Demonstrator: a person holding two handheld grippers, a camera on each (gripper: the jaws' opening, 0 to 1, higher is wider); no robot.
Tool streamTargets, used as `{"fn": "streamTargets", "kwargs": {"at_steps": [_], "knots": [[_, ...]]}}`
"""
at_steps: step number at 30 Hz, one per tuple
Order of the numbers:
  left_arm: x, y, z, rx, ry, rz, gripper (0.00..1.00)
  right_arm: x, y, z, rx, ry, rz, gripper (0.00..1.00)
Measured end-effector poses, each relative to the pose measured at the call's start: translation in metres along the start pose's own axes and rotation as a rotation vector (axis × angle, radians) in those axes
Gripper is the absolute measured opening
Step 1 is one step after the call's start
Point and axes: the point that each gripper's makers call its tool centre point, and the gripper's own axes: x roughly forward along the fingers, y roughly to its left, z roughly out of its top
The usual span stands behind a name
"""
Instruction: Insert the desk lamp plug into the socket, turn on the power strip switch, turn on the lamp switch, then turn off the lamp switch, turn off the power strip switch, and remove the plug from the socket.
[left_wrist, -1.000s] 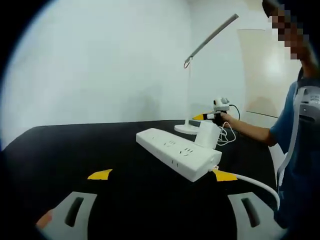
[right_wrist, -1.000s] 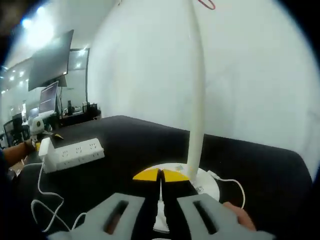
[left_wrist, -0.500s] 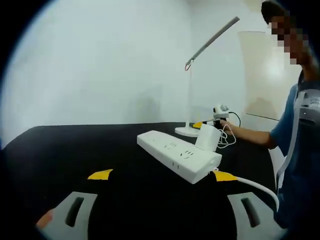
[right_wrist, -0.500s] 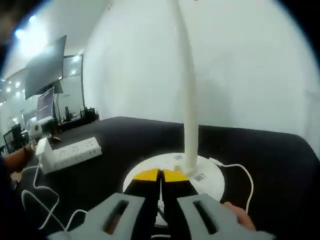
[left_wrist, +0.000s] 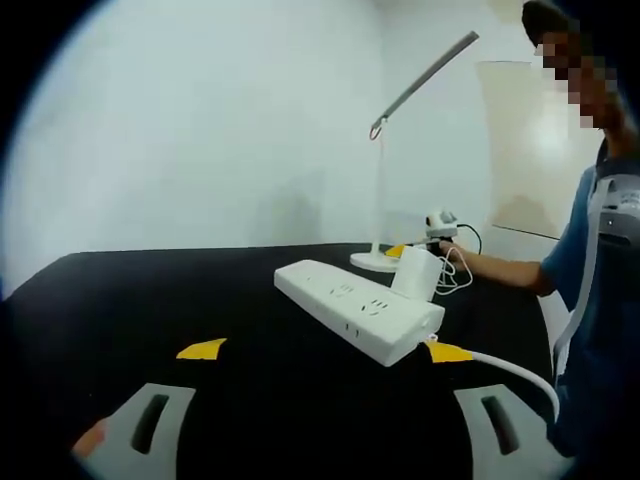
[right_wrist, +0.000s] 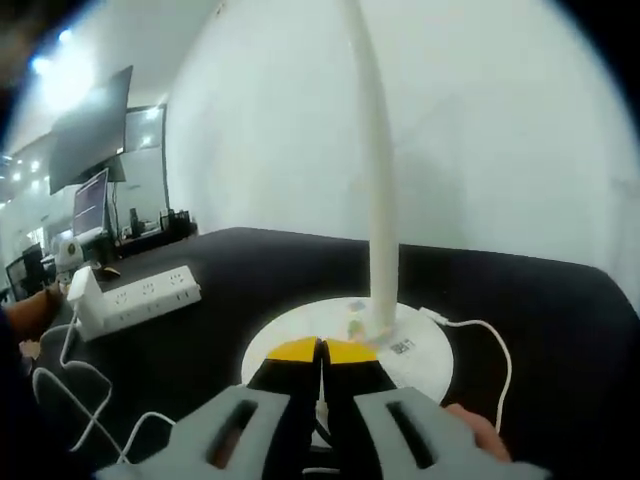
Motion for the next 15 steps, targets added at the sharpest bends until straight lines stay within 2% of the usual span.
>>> {"fn": "streamTargets", "kwargs": {"at_steps": [11,15], "knots": [[-0.0007,0.0014,-0.0004,0.003,0.004,0.0,0.72,0.0005,0.0047,-0.0023,-0.028,0.012,0.002,0.04],[-0.0011,0.0032,-0.0008,0.006,0.007,0.003,0.72,0.0,0.0077,-0.0034,-0.077,0.021,-0.004,0.03]]}}
